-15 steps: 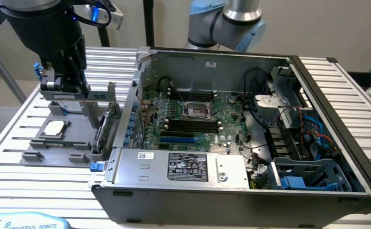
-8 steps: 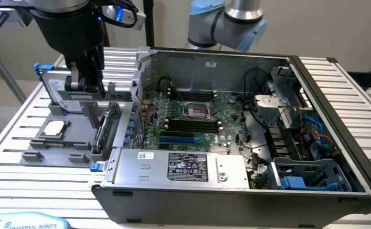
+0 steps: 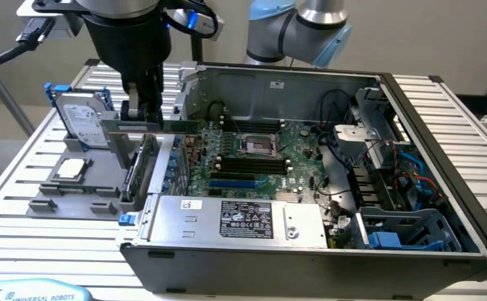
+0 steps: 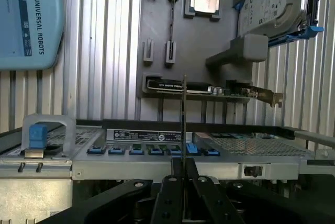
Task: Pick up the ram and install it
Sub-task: 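Pick up the ram and move it above insertion slot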
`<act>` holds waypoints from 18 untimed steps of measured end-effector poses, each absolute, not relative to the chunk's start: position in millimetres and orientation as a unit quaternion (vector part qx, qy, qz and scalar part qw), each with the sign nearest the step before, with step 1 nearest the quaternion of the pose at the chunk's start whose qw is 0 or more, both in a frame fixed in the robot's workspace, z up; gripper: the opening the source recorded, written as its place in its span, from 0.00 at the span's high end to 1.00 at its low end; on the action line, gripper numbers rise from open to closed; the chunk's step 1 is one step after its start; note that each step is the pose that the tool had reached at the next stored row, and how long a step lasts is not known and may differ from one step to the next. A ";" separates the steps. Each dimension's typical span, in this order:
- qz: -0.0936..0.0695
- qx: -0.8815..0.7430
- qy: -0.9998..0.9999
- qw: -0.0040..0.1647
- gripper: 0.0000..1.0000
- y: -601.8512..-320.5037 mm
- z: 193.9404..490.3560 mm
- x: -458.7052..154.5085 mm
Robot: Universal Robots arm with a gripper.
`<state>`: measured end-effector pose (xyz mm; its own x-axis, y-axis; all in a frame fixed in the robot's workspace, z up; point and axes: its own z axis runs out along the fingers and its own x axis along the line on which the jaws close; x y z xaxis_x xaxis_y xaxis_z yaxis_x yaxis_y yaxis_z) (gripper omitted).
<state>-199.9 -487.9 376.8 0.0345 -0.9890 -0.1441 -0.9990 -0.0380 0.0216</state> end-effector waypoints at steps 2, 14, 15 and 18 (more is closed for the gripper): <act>0.060 -0.718 0.692 0.042 0.87 -487.9 376.9 -190.8; 0.062 -0.718 0.692 0.040 0.87 -487.9 376.8 -136.2; 0.062 -0.718 0.692 0.040 0.87 -487.9 376.8 -131.8; 0.064 -0.718 0.692 0.038 0.87 -487.9 376.8 -118.1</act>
<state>-118.1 -487.9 376.8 0.0336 -0.9889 -0.1446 -0.9987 -0.0388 0.0332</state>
